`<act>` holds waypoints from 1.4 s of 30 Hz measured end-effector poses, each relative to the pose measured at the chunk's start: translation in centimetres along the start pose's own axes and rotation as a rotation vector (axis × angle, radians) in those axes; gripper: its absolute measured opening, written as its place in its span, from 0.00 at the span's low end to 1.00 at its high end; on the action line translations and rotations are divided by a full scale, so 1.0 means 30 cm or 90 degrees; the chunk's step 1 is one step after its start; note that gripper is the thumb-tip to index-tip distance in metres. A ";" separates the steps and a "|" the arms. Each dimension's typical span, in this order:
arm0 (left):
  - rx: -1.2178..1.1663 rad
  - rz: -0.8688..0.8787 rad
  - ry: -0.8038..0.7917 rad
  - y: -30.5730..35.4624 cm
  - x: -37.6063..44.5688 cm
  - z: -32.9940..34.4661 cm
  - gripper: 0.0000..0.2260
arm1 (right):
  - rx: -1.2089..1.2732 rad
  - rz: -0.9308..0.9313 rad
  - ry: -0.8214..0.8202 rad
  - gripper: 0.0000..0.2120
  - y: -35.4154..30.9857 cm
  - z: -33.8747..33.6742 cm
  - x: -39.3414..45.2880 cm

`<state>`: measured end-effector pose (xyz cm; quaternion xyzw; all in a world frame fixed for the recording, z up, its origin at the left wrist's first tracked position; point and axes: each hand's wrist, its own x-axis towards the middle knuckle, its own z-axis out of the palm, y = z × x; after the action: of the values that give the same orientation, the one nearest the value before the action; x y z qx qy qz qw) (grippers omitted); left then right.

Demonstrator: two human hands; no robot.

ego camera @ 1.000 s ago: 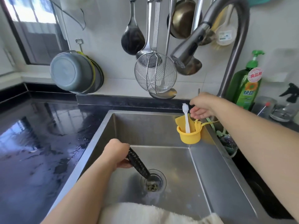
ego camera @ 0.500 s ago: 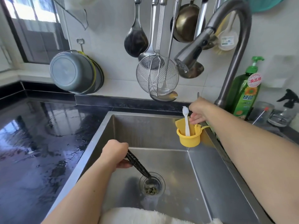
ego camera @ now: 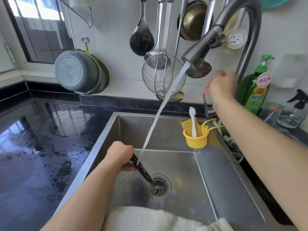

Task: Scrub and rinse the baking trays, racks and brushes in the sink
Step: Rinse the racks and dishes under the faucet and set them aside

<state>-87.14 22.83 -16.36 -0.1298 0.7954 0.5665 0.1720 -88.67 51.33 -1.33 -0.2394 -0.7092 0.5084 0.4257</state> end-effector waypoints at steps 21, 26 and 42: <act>-0.034 -0.024 -0.128 0.020 -0.012 0.058 0.13 | -0.023 -0.074 -0.219 0.08 -0.054 -0.028 -0.291; -0.060 -0.038 -0.129 0.017 0.004 0.076 0.13 | -0.121 -0.008 -0.375 0.10 0.061 -0.019 -0.347; -0.008 -0.027 -0.149 0.016 0.005 0.092 0.13 | -0.115 0.041 -0.351 0.15 0.092 0.046 -0.298</act>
<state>-87.12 25.60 -16.82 -0.0811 0.7635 0.5787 0.2748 -85.43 44.71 -7.27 -0.1511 -0.8328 0.5022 0.1774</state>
